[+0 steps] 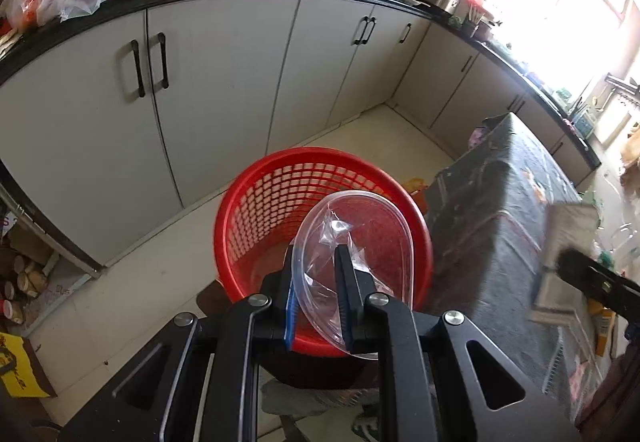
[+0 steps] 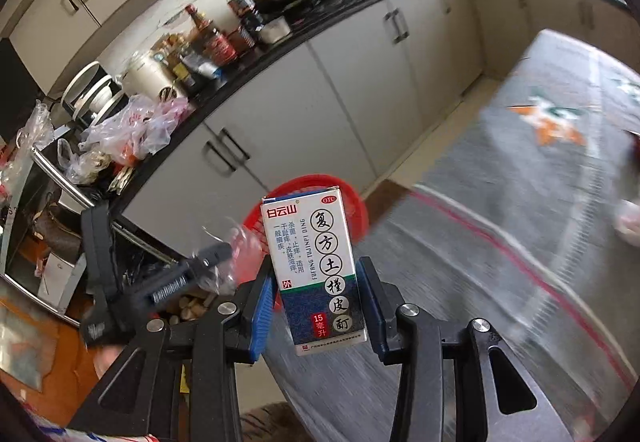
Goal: Collect trash
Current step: 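Carry both items to the red basket and open both tools over it, then move both open tools back over the table items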
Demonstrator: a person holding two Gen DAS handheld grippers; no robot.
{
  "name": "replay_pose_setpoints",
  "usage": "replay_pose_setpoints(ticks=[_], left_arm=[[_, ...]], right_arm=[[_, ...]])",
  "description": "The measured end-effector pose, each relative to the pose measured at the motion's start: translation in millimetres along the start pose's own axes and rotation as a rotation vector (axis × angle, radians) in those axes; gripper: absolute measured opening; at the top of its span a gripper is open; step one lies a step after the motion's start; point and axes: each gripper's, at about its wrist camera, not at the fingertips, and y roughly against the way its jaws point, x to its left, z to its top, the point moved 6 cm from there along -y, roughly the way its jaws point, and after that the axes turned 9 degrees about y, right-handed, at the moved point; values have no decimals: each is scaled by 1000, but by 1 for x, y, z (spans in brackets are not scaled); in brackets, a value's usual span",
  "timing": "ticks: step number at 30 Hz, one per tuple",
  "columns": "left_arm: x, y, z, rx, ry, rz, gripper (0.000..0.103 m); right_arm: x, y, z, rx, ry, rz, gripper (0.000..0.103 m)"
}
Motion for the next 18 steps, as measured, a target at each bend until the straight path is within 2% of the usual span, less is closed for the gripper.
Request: replay_pose_setpoints(ticks=[5, 8, 9, 10, 11, 12, 13, 18], left_arm=[[7, -7, 1, 5, 3, 6, 16], [12, -8, 2, 2, 11, 4, 18], [14, -8, 2, 5, 17, -2, 22], [15, -8, 3, 6, 22, -7, 27], [16, -7, 3, 4, 29, -12, 37], [17, -6, 3, 0, 33, -14, 42], [17, -5, 3, -6, 36, -13, 43], [15, 4, 2, -22, 32, 1, 47]], right_arm=[[12, -57, 13, 65, 8, 21, 44], [12, -79, 16, 82, 0, 23, 45], [11, -82, 17, 84, -6, 23, 45], [11, -86, 18, 86, -15, 28, 50], [9, -89, 19, 85, -28, 33, 56], [9, -89, 20, 82, -35, 33, 58], [7, -89, 20, 77, -38, 29, 62], [4, -73, 18, 59, -26, -4, 63]])
